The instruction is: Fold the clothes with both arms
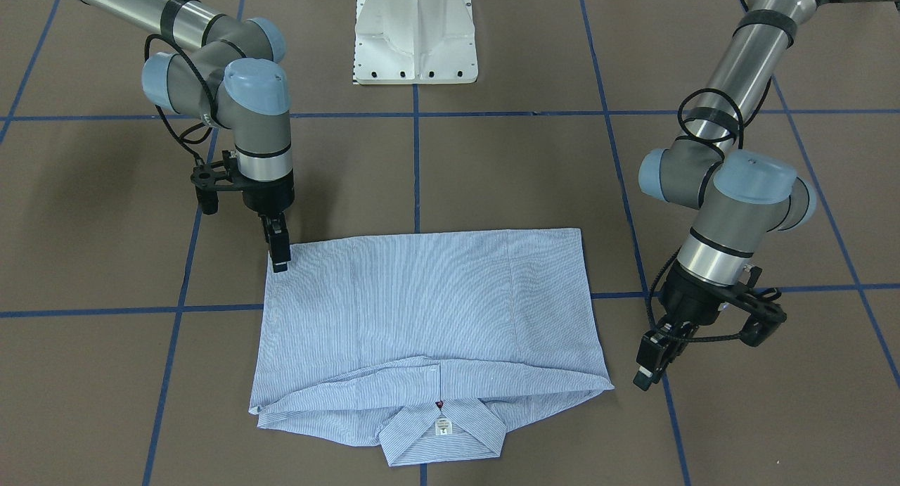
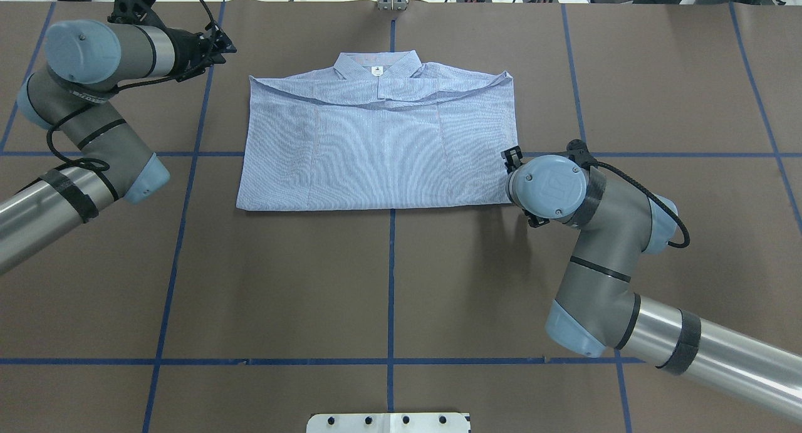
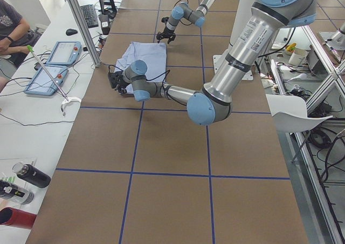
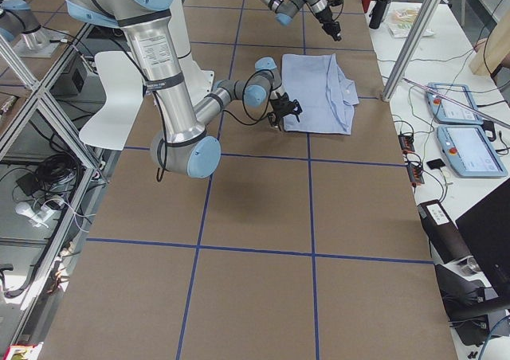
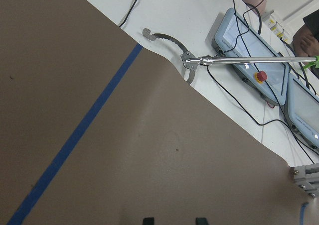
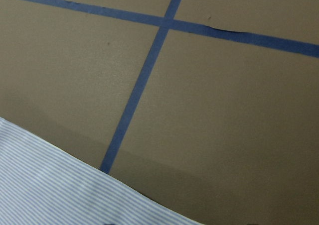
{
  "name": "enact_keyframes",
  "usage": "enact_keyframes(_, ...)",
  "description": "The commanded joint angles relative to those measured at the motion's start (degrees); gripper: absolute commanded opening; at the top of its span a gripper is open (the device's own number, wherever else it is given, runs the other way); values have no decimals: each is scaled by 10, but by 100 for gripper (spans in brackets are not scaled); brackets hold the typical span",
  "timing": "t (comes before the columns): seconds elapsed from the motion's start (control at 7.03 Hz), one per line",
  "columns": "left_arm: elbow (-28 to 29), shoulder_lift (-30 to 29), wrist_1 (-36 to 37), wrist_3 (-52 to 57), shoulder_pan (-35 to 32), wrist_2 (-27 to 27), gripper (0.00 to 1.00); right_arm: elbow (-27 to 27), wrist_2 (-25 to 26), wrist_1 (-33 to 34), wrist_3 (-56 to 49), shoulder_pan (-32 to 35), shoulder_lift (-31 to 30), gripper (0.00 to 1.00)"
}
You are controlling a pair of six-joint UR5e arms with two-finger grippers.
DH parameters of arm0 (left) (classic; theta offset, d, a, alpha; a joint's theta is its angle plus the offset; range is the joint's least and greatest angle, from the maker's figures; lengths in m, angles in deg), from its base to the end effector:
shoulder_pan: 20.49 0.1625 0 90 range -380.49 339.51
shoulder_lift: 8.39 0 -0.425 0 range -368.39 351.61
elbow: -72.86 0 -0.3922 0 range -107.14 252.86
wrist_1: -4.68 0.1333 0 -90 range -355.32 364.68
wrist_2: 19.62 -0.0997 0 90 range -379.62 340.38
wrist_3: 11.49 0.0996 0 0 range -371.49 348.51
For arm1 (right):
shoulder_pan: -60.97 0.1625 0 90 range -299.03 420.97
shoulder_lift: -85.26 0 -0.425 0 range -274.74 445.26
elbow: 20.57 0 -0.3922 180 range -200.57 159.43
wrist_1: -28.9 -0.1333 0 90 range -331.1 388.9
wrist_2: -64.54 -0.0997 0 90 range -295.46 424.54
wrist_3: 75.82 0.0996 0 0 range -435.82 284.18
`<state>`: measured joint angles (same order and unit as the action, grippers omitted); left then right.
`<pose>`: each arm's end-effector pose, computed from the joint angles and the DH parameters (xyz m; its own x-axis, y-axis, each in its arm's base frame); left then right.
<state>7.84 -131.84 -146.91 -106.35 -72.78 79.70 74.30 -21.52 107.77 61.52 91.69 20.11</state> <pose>0.3652 -0.6639 0.3991 0.1496 -0.3302 -0.9320 0.7028 0.6986 -0.1347 -0.4955 -0.4574 0.3637 0.0375 0.8757 0.4815 -0.8497 0.2815 -0.4458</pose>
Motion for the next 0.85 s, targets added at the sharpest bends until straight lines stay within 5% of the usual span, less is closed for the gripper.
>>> enact_keyframes(0.0,0,2,0,0,0,1,39,-3,1,0,-1,0,6,63)
enact_keyframes(0.14,0,3,0,0,0,1,39,-4,1,0,-1,1,8,25)
enact_keyframes(0.28,0,3,0,0,0,1,39,-6,1,0,-1,1,9,4)
enact_keyframes(0.71,-1,2,0,0,1,3,39,28,-4,7,-3,6,5,0)
